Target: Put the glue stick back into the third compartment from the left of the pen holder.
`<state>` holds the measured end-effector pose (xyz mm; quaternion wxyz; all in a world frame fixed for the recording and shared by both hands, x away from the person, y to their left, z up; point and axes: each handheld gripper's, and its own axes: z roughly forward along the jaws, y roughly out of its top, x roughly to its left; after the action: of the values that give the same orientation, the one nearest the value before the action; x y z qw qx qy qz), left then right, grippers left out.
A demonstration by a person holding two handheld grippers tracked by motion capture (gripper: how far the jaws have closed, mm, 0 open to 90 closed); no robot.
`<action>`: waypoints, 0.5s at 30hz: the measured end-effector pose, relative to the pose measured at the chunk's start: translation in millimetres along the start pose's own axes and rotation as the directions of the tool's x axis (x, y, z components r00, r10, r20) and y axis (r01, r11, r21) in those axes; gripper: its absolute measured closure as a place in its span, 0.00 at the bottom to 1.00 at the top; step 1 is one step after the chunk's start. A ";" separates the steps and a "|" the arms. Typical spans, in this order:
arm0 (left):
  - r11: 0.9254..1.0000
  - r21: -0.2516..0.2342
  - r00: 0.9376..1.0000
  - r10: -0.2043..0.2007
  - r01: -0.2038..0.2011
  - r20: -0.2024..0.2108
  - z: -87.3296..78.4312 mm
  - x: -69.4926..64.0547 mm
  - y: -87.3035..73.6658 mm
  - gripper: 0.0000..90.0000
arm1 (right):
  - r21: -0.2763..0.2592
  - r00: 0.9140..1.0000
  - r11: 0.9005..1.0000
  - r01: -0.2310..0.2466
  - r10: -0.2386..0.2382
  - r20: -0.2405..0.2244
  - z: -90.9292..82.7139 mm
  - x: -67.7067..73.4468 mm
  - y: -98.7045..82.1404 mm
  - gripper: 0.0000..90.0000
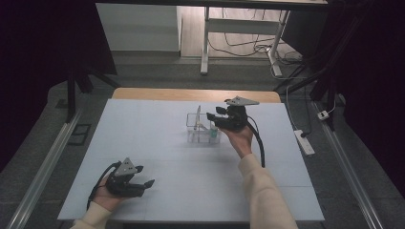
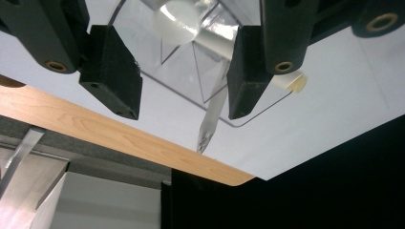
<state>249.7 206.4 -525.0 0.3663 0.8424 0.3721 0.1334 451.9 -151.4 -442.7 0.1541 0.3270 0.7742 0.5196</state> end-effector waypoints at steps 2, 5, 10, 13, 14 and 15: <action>1.000 -0.002 1.000 -0.005 0.005 0.002 0.0 1.2 -0.1 0.34 | 0.007 1.000 1.000 0.004 -0.004 -0.007 -3.3 0.5 -2.2 0.50; 1.000 -0.010 1.000 -0.014 0.015 0.002 -0.3 2.7 0.0 0.34 | 0.021 1.000 1.000 0.016 -0.016 -0.008 -9.1 1.0 -6.4 0.50; 1.000 -0.021 1.000 -0.020 0.020 -0.004 -1.0 3.7 0.7 0.34 | 0.033 0.999 0.999 0.030 -0.030 -0.013 -20.7 -0.5 -13.7 0.50; 1.000 -0.020 1.000 -0.023 0.023 -0.007 -0.7 4.2 0.1 0.34 | 0.033 0.999 0.999 0.031 -0.030 -0.018 -28.6 -2.2 -19.2 0.50; 1.000 -0.018 1.000 -0.022 0.022 -0.008 -0.7 4.4 -0.1 0.34 | 0.035 0.999 0.999 0.034 -0.033 -0.019 -31.7 -2.8 -21.3 0.51; 1.000 -0.019 1.000 -0.022 0.022 -0.008 -0.9 4.5 -0.2 0.34 | 0.031 0.999 0.999 0.035 -0.035 -0.020 -34.7 -3.2 -23.6 0.51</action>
<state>252.2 210.2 -524.7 0.3742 0.8341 0.3817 0.1364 426.0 -183.8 -450.1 0.1504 0.3108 0.7893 0.5077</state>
